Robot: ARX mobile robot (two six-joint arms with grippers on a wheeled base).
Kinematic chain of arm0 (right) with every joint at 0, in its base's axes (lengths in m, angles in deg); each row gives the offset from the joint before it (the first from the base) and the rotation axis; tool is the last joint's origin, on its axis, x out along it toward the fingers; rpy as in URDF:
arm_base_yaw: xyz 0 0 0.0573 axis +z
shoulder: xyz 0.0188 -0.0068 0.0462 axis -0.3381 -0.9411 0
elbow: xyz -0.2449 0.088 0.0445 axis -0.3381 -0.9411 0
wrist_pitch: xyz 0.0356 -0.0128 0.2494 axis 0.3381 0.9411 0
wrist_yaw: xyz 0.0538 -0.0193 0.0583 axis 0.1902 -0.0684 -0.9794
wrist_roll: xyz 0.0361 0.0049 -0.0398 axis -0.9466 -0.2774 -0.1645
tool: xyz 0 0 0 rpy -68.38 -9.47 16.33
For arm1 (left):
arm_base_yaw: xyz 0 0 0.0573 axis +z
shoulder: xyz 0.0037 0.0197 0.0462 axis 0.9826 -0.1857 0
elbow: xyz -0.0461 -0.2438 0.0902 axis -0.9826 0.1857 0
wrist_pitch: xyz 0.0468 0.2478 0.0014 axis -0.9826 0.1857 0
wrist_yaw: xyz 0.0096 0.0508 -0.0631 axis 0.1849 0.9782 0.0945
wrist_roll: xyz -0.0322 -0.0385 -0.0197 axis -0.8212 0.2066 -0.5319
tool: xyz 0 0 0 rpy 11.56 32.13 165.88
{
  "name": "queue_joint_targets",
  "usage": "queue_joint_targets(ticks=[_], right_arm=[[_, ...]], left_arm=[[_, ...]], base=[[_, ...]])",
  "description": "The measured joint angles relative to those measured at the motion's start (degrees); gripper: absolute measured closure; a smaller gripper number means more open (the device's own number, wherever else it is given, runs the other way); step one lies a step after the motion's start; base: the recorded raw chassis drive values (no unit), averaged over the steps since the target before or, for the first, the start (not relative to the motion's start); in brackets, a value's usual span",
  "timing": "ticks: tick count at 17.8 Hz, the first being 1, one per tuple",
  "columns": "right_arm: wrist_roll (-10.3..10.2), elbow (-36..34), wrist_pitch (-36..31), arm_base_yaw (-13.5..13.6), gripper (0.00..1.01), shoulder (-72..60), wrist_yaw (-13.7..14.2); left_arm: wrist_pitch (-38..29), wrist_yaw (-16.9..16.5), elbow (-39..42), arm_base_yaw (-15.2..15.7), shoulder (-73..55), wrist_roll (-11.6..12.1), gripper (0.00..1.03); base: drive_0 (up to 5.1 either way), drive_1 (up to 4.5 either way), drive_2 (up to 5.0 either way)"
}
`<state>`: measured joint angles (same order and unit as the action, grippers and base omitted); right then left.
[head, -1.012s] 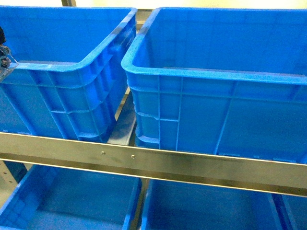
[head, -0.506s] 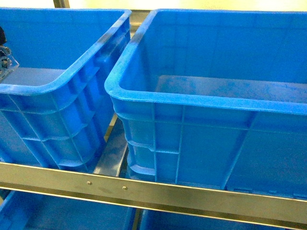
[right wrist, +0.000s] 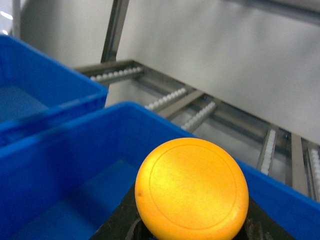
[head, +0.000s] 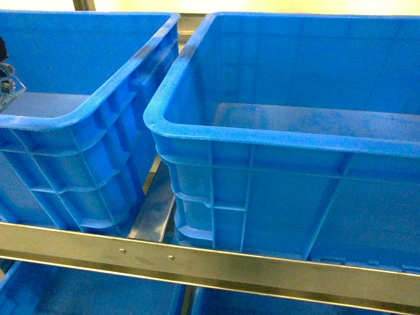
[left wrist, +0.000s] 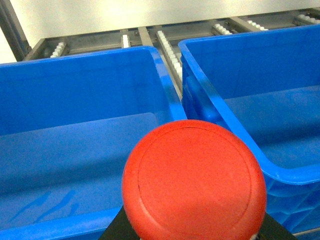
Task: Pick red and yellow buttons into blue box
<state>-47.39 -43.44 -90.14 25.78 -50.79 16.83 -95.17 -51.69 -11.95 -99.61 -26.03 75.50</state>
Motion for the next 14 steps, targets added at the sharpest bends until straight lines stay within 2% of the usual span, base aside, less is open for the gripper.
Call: queue_joint_targets(ticks=[2,3,5,7,13,14], right_arm=[[3.7,0.5,-4.2,-0.5,0.74,-8.0,2.2],[5.2,0.7,-5.8,-1.2,0.74,-10.9,2.3],[6.6,1.1,-6.0,-3.9,0.74,-12.7,2.7],[6.9,1.9,-5.8,-4.6,0.74,-12.5,2.4],[7.1,2.0,-5.7,-4.5,0.06,-12.5,2.1],[7.1,2.0,-5.7,-4.5,0.01,-12.5,2.1]], left_arm=[[0.0,0.0,0.0,0.0,0.0,0.0,0.79],[0.0,0.0,0.0,0.0,0.0,0.0,0.79],[0.0,0.0,0.0,0.0,0.0,0.0,0.79],[0.0,0.0,0.0,0.0,0.0,0.0,0.79],[0.0,0.0,0.0,0.0,0.0,0.0,0.79],[0.0,0.0,0.0,0.0,0.0,0.0,0.79]], base=[[0.0,0.00,0.0],[0.0,0.00,0.0],[0.0,0.00,0.0],[0.0,0.00,0.0],[0.0,0.00,0.0],[0.0,0.00,0.0]])
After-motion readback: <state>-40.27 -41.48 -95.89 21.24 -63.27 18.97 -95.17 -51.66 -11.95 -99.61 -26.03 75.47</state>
